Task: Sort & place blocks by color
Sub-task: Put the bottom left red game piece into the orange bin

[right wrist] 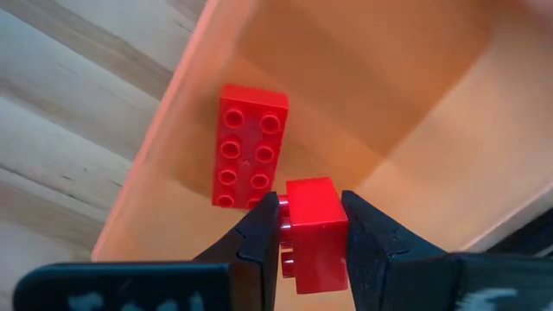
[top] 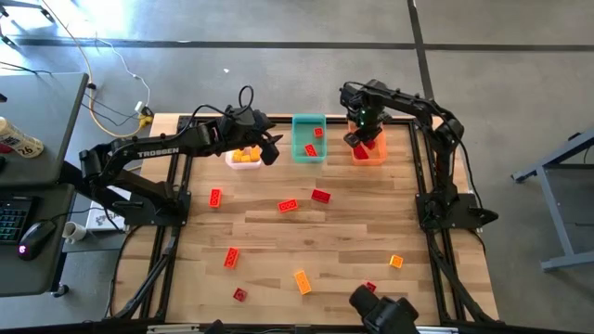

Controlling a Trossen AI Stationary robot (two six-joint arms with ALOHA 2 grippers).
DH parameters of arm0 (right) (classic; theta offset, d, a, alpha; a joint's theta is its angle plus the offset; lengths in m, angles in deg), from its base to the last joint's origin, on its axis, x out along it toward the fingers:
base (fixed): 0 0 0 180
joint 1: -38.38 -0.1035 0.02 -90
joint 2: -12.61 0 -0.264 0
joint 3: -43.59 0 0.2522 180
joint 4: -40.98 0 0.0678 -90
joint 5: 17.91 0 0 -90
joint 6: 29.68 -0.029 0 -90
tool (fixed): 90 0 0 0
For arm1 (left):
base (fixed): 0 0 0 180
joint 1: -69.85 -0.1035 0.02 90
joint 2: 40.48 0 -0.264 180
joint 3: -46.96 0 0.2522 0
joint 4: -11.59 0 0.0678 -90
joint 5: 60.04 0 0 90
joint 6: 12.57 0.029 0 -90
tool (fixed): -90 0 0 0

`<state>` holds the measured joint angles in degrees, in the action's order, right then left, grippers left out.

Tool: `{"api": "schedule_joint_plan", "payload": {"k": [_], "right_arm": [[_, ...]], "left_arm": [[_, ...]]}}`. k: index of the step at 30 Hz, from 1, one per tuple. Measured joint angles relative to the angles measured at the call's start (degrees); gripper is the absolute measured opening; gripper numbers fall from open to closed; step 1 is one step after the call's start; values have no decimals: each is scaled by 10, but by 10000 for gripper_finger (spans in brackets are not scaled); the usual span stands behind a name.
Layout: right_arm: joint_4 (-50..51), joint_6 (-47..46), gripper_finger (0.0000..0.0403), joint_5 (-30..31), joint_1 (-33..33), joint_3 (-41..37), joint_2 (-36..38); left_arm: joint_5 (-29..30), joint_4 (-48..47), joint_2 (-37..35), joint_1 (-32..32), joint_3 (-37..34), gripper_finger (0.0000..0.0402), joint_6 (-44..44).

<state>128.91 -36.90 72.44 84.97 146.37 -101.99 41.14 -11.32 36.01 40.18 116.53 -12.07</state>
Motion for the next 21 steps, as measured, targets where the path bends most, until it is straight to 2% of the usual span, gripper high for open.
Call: {"api": "schedule_joint_plan", "payload": {"k": [10,17,21], "right_arm": [[-3,8,81,-4,0,0,-10],[-3,32,135,17,-8,0,-10],[5,32,152,26,-9,1,-10]], "left_arm": [[15,0,0,0,0,190,3],[15,0,0,0,0,190,3],[15,-1,-2,0,0,190,2]]}}
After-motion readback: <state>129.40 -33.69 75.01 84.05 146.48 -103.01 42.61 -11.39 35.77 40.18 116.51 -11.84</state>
